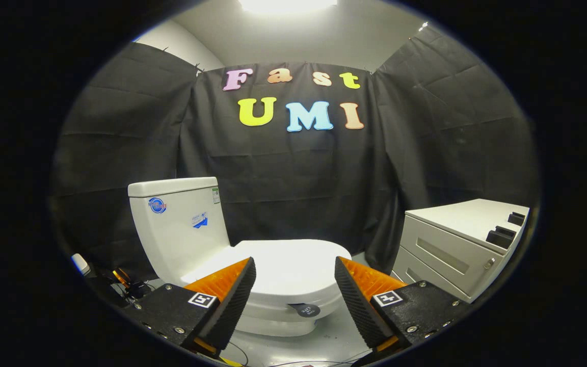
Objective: Open the toilet lid.
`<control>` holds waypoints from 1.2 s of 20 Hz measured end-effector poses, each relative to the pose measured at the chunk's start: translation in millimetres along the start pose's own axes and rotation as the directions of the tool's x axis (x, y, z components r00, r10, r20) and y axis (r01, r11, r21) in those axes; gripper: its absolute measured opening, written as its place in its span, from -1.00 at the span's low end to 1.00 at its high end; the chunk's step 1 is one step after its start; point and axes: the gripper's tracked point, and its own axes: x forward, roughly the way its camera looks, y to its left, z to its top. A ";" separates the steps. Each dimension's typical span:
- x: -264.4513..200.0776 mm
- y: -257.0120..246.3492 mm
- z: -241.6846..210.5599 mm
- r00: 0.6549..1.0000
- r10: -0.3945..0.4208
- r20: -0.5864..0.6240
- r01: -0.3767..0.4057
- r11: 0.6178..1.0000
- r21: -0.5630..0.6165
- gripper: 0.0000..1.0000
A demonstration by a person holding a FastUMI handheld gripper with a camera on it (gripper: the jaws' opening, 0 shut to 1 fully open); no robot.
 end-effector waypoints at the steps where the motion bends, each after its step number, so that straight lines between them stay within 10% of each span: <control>1: 0.7 0.3 0.3 1.000 0.002 0.000 -0.002 1.000 0.005 0.91; 24: 41.1 8.5 -61.3 0.977 0.136 -0.165 -0.086 0.957 0.279 0.92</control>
